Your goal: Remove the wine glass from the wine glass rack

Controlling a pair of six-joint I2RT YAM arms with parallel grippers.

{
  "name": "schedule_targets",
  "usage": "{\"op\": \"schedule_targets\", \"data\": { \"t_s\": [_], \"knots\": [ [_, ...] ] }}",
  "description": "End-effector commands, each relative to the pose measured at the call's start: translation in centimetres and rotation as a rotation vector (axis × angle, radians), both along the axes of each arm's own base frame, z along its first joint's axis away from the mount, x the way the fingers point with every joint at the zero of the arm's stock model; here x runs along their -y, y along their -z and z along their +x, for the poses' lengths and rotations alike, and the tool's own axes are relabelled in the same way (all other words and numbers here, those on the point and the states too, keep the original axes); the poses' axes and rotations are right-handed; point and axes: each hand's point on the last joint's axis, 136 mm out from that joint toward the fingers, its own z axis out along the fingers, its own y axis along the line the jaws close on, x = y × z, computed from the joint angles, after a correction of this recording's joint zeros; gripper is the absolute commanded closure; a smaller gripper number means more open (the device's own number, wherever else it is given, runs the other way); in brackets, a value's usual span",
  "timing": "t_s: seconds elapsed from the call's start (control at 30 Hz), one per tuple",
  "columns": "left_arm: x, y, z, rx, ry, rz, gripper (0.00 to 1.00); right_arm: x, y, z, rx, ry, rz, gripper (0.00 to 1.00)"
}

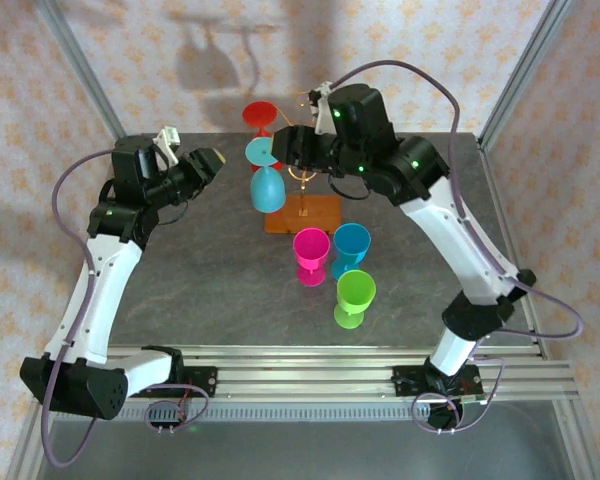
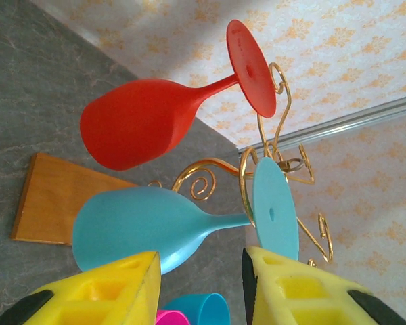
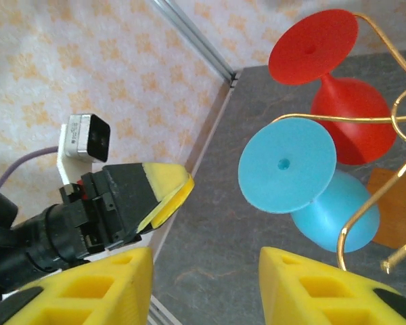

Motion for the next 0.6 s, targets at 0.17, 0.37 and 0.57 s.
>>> {"op": "schedule_targets", "data": {
  "t_s": [0.17,0.37,0.57],
  "knots": [
    [-1.1,-0.5,-0.6,0.048,-0.025,0.054,0.63,0.9,-2.0,-2.3,0.09,0.179,0.195,0.53],
    [-1.2,0.0,-1.1,0.049,-0.028,0.039,0.64,-0.5,-1.3,-4.3,0.076,0.189,0.215,0.53],
    [-1.2,0.3,-1.8,0.056,-0.026,0.028,0.63,-1.9,0.8,-4.8,0.044,0.208,0.22,0.53]
  ]
}}
